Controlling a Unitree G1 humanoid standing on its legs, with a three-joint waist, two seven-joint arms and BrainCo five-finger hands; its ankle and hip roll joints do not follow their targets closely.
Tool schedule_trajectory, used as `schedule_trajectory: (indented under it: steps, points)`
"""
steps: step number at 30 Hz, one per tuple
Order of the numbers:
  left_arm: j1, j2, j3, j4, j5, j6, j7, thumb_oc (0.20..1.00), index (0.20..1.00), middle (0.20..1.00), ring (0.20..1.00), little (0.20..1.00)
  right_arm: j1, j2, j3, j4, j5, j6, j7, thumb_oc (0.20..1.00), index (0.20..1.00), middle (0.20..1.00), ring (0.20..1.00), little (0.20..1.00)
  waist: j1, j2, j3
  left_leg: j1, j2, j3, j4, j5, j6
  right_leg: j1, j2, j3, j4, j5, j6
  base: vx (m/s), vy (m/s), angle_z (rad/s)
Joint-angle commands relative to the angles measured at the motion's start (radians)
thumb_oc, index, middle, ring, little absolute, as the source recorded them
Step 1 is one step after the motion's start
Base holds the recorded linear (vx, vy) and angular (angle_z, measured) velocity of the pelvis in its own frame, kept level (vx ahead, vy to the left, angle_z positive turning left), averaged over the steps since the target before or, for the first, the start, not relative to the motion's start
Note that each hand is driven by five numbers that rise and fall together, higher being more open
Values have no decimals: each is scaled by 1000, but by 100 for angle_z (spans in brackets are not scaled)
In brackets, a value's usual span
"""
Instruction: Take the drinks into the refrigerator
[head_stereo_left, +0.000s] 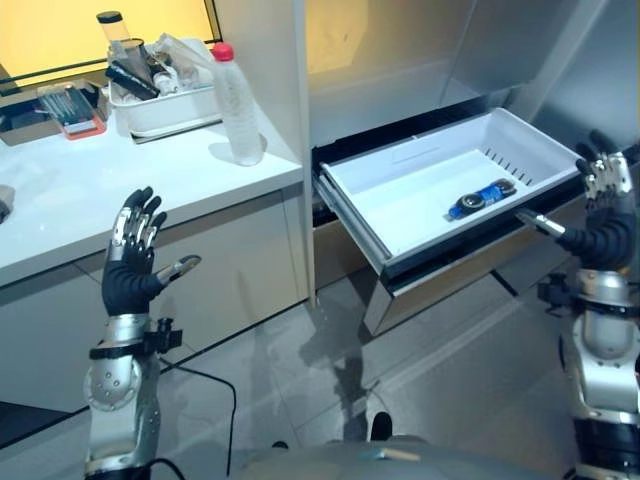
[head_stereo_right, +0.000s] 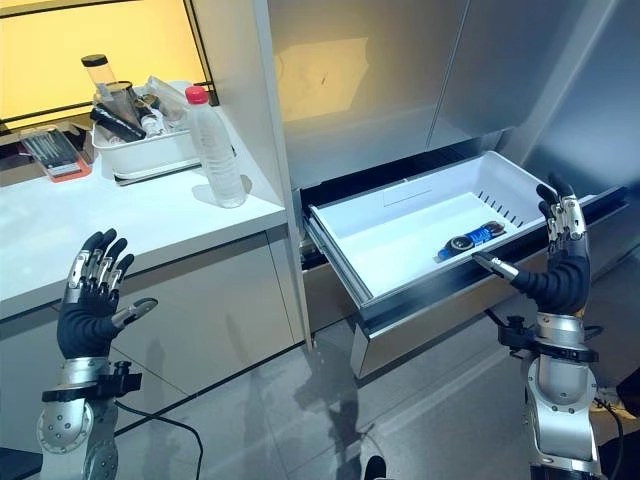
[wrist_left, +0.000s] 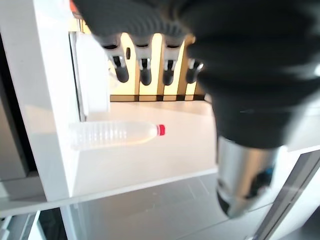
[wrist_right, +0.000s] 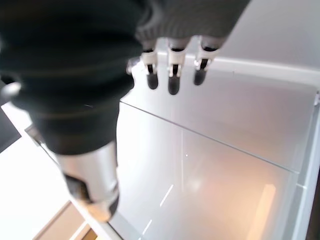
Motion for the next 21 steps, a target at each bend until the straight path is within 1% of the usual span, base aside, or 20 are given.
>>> schedule_trajectory:
  steps: [1,11,17,21]
  points:
    - [-37,43,28,-25,-41,-63,1,1000,1000,1000,1000,1000,-93,-24,-23,-52,18,-56,9,1000,1000,1000,1000,1000,7,-12,4,-29,-51,9,1,-34,46,81,-23,-66,8,-82,61,0,0,0]
    - [-50,45,12,12,-42,-53,-11,1000,1000,1000,1000,1000,-89,-31,-17,-91,21,-50,46,1000,1000,1000,1000,1000,8,-14,3,-27,-60,-3,1,-37,57,77,-17,-51,8,-86,57,0,0,0]
    - [-69,45,14,39,-65,-42,-6,1000,1000,1000,1000,1000,-82,-37,-28,-102,42,-51,63,1000,1000,1000,1000,1000,-9,-16,6,-27,-62,-24,1,-40,64,75,-1,-27,14,-92,43,0,0,0]
    - [-126,80,8,104,-71,-31,31,1000,1000,1000,1000,1000,-98,-56,-12,-105,74,-44,83,1000,1000,1000,1000,1000,-22,-10,12,-30,-58,-30,1,-38,68,37,12,-8,67,-117,33,4,4,-3]
